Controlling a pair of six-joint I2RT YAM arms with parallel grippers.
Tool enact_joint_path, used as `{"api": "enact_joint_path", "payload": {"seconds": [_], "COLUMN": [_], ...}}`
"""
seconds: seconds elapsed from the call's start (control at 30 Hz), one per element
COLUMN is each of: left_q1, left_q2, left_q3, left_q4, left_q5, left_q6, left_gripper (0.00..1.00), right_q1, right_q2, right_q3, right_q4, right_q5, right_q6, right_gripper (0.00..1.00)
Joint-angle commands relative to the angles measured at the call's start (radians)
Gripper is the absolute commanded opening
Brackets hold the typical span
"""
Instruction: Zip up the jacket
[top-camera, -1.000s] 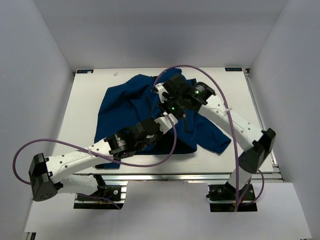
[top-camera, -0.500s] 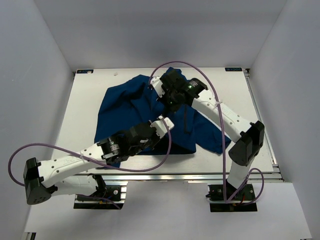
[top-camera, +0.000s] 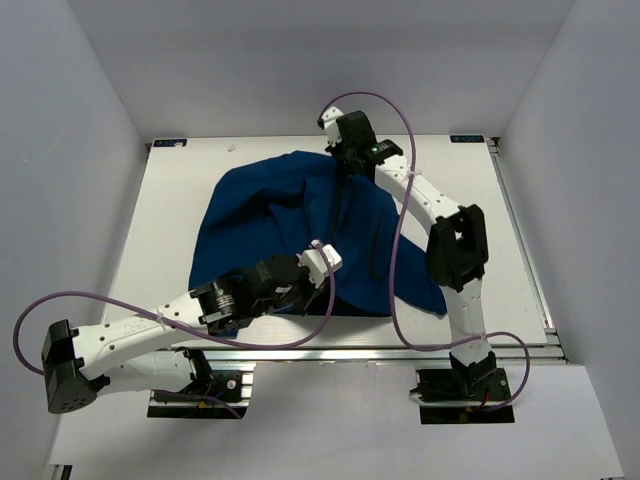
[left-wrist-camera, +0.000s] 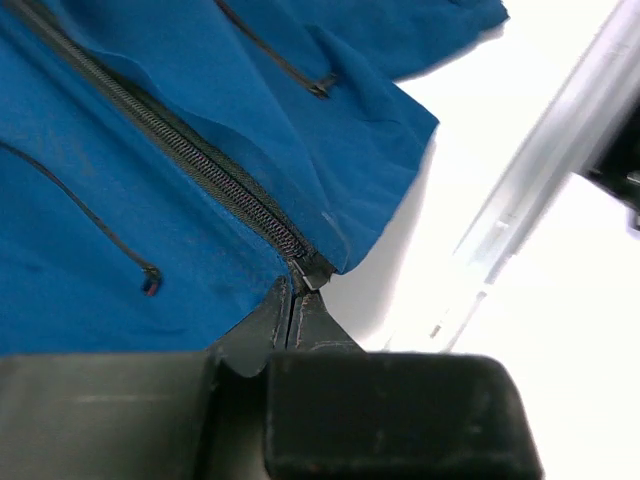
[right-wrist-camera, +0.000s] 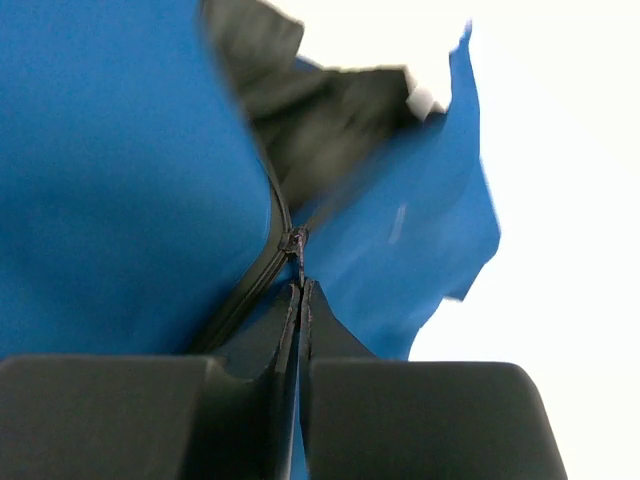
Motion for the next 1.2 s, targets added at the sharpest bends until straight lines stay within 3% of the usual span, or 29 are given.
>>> {"api": "enact_joint_path", "payload": {"seconds": [0.0,0.13,0.17,0.33,0.4,0.73,0.93,1.17], "left_q1": [-0.028,-0.028,-0.028,-0.028,-0.028,-0.032,-0.032,-0.032], "left_q2": [-0.023,-0.036,-0.037,-0.051,-0.057,-0.034,-0.160,-0.200], "left_q3": [-0.024,-0.034,-0.037,-0.036,-0.041,-0.031,-0.123,-0.232], "left_q4": [-0.018,-0.029,-0.037,-0.146,-0.146,-0.216,-0.330,-0.377], "left_q5": [0.247,0.316,0.321,0.313,0.329,0.424,0.510,0.632], "left_q6": [-0.096,-0.133,-0.148,-0.234,-0.239,-0.311,-0.478,-0.630], "left_gripper": [0.00,0.00,0.00,0.00,0.00,0.00,0.00,0.00], "right_q1": [-0.091,-0.121,-0.128,-0.173,-0.183,-0.275,-0.313,-0.367], "right_q2": [0.038,0.134,0.153,0.303,0.351,0.403,0.463,0.469], "right_q3": [0.117,0.194,0.168,0.349,0.357,0.401,0.452,0.443], "right_q4": [0.352,0.489,0.658,0.743,0.854,1.029,1.067,1.084], "right_q5": [0.147,0.194,0.239,0.205,0.202,0.113,0.066,0.035], "right_q6": [0.001,-0.050,-0.074,-0.079,-0.084,-0.038,-0.108,0.025], "right_gripper": [0.00,0.00,0.00,0.00,0.00,0.00,0.00,0.00]}}
